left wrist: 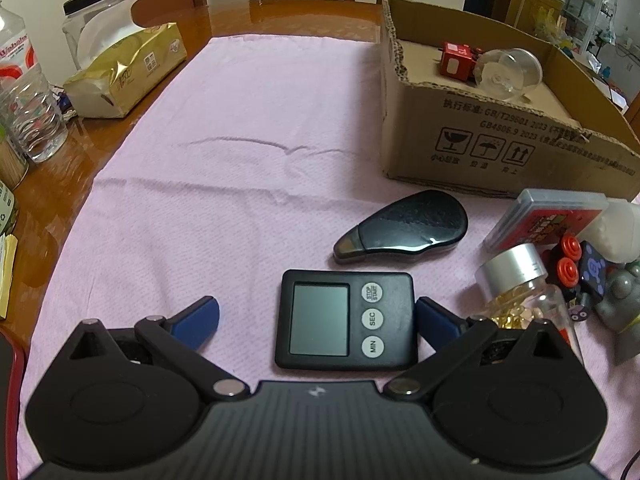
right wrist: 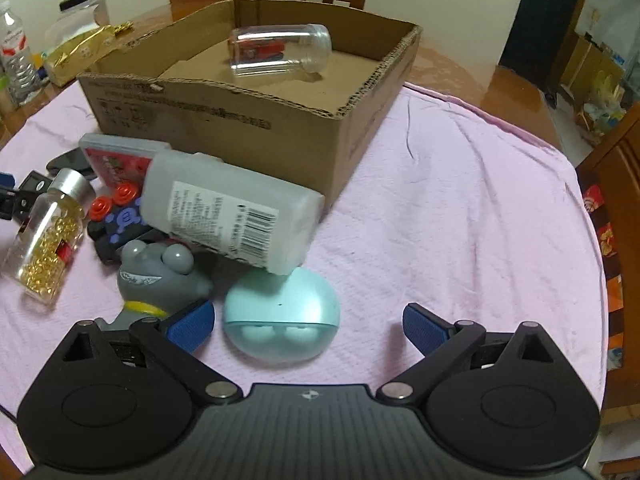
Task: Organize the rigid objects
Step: 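Grasp the black timer with the left gripper while the right grasps the mint case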
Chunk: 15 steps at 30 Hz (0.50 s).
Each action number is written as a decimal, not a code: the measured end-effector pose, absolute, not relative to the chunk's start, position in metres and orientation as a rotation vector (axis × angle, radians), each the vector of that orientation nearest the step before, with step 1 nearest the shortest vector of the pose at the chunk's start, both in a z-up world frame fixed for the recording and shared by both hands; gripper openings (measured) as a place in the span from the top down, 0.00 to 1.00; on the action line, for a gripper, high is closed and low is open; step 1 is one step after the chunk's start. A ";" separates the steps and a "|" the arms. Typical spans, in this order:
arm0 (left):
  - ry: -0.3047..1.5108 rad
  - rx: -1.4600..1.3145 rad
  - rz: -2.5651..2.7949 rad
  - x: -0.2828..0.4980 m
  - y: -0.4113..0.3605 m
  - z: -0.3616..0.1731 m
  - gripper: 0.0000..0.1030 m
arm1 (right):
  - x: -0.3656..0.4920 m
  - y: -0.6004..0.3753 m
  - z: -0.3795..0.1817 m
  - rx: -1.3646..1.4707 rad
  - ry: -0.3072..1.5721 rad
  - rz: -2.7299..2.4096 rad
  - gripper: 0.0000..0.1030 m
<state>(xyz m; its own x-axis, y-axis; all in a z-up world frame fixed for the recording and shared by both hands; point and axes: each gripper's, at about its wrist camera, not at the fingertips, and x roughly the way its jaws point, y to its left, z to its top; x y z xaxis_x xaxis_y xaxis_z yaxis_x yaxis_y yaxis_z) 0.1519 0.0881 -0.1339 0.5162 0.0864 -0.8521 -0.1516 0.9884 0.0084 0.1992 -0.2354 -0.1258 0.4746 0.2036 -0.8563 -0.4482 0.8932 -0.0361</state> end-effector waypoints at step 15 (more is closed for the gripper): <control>1.026 -0.075 0.150 0.152 0.088 -0.134 0.00 | 0.188 -0.249 -0.120 -0.209 0.995 0.363 0.23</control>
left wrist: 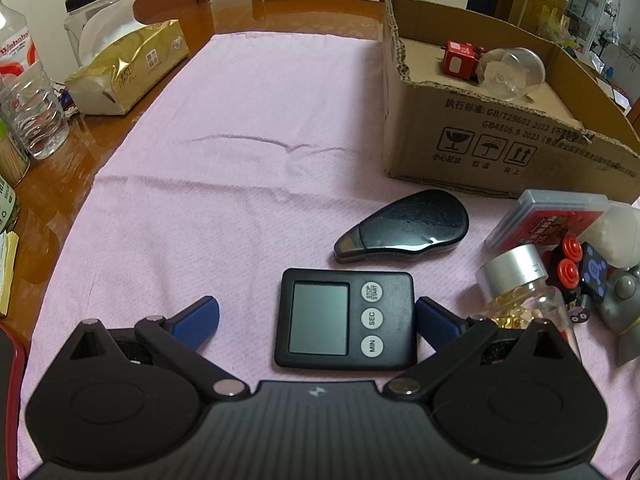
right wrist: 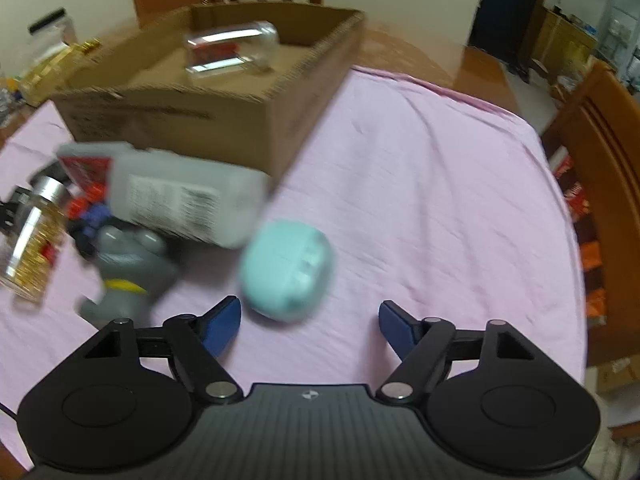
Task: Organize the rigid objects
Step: 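Grasp the black timer with the left gripper while the right grasps the mint case, then carry the timer and mint case into the box and release both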
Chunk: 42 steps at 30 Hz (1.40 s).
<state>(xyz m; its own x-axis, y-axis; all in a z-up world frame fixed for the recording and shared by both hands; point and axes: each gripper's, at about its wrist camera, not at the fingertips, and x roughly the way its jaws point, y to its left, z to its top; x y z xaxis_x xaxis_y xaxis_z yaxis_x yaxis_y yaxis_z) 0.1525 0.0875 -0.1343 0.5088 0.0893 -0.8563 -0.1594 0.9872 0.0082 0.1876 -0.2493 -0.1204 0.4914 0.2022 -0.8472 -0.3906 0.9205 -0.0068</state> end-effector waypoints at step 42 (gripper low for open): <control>1.032 0.059 -0.008 0.153 0.067 -0.103 0.33 | 0.188 -0.239 -0.114 -0.227 1.008 0.319 0.43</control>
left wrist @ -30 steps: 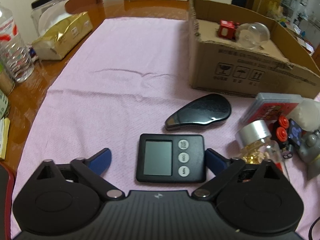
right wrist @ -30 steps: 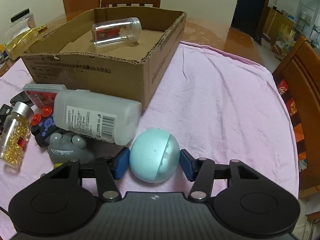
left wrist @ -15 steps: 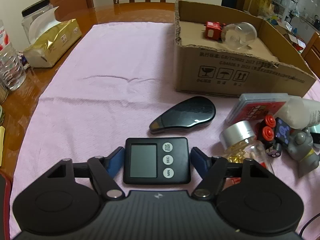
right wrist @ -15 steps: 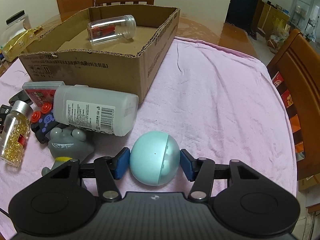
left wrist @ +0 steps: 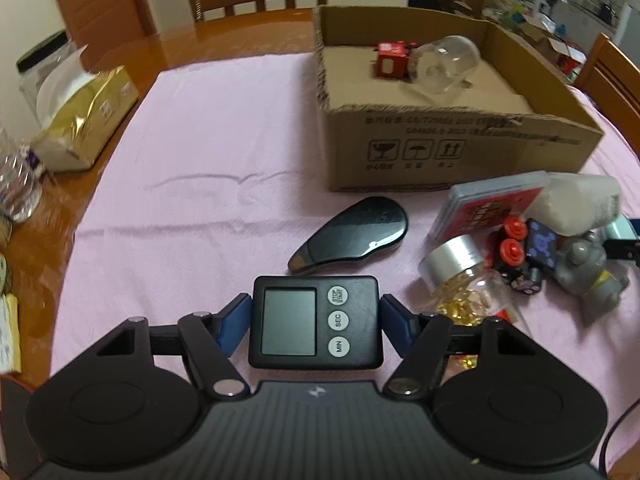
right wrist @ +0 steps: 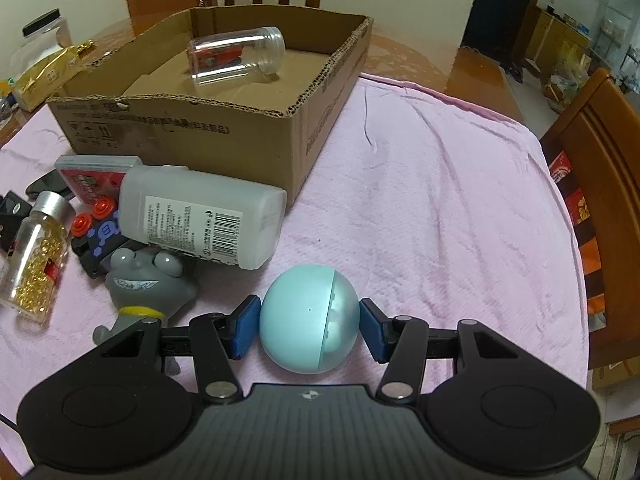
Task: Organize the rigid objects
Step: 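Carry the timer and mint case into the box and release both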
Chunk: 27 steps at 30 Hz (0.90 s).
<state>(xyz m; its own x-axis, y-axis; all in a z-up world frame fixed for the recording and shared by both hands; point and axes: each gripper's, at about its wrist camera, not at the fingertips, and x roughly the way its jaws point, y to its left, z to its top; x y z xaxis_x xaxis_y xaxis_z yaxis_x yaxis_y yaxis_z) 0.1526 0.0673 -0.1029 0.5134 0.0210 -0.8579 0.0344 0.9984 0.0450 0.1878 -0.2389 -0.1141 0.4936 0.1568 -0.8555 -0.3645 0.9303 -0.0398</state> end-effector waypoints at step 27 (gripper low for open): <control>0.832 0.200 -0.273 0.227 0.022 0.009 0.33 | 0.211 -0.222 0.009 -0.276 0.845 0.556 0.43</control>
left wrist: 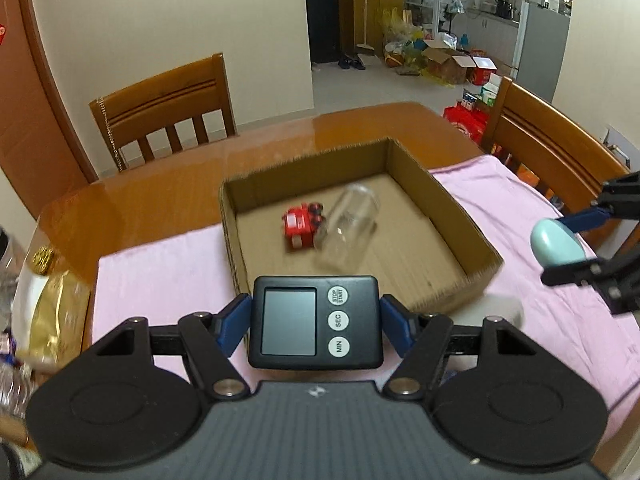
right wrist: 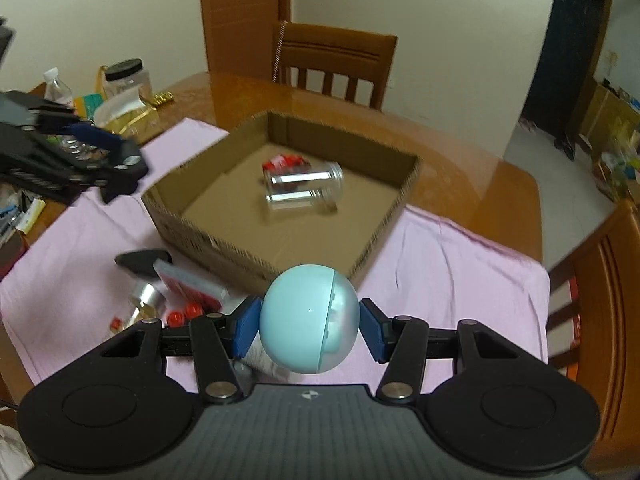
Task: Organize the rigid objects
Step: 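Carry the timer and mint case into the box and release both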
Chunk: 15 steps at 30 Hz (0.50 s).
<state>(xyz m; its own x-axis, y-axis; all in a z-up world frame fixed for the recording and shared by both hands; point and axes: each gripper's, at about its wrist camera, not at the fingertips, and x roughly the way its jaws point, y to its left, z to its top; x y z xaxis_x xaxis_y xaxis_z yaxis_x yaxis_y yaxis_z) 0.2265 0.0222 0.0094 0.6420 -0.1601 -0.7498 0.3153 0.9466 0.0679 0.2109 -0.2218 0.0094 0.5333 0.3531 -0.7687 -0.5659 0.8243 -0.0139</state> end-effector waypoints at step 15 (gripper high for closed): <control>0.879 0.166 -0.187 0.294 0.019 -0.048 0.33 | 0.249 -0.189 0.019 -0.311 0.802 0.624 0.43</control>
<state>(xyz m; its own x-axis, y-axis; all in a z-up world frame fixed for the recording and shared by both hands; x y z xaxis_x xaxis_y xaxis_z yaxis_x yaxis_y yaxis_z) 0.2940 0.0190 -0.0477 0.6232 -0.0945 -0.7763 0.2303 0.9708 0.0667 0.2492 -0.1890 0.0186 0.5304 0.3996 -0.7476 -0.6265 0.7790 -0.0280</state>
